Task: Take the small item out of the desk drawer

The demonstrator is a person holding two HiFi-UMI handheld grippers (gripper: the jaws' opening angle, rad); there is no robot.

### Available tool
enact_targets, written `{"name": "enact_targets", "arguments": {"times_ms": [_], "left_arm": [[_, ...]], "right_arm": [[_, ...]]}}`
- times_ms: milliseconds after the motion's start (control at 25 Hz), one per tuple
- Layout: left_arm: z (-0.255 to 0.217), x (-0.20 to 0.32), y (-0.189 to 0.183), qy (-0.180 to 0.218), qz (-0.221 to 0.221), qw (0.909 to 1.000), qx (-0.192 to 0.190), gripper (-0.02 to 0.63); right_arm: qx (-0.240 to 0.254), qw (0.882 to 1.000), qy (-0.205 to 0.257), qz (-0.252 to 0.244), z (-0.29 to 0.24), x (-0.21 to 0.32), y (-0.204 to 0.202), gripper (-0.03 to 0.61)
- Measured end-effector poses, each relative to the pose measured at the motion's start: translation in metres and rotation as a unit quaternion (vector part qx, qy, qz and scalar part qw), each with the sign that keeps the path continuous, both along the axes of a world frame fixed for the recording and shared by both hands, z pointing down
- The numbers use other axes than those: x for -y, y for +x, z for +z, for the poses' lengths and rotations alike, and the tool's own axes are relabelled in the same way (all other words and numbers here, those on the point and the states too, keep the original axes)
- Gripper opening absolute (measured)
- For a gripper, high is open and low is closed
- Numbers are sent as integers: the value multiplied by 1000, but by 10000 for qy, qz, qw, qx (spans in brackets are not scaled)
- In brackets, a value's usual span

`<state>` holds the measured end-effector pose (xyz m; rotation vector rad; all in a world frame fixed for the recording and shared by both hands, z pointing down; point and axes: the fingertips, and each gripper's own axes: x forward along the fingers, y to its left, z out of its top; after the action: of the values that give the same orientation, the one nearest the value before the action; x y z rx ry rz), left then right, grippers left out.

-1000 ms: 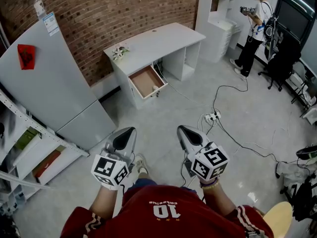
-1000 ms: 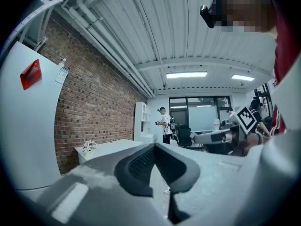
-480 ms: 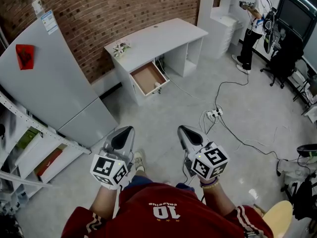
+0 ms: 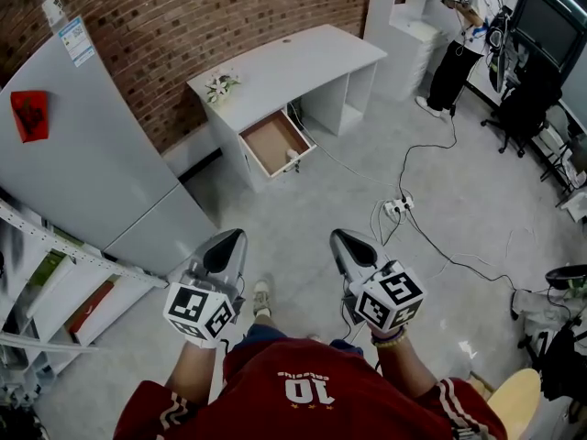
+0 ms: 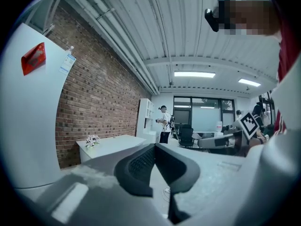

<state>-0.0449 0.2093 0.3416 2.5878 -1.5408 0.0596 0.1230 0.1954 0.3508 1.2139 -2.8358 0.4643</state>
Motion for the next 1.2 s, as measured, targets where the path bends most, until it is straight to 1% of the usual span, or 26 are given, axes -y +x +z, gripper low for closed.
{"name": "enact_targets", "arguments": {"times_ms": [280, 400, 520, 880, 1000, 1200], "left_arm": [[-4, 60, -33, 54, 151, 9999, 5, 3], [-9, 88, -51, 119, 222, 9997, 43, 3], [-15, 116, -70, 178, 292, 9994, -6, 3], [-32, 192, -133, 317, 499, 9982, -39, 3], [-31, 212, -150, 322, 605, 9976, -24, 3], [-23, 242, -175, 302, 758, 9967, -53, 3]], "right_arm": [[-118, 9998, -61, 178, 1, 53, -33, 2], [-63, 9997, -47, 213, -5, 80, -54, 3], [9, 9997, -33, 261, -12, 106, -74, 2], [-144, 9979, 270, 574, -38, 175, -133, 2], [-198, 9969, 305, 703, -38, 195, -150, 2], [-154, 9961, 333, 801, -36, 218, -177, 3]]}}
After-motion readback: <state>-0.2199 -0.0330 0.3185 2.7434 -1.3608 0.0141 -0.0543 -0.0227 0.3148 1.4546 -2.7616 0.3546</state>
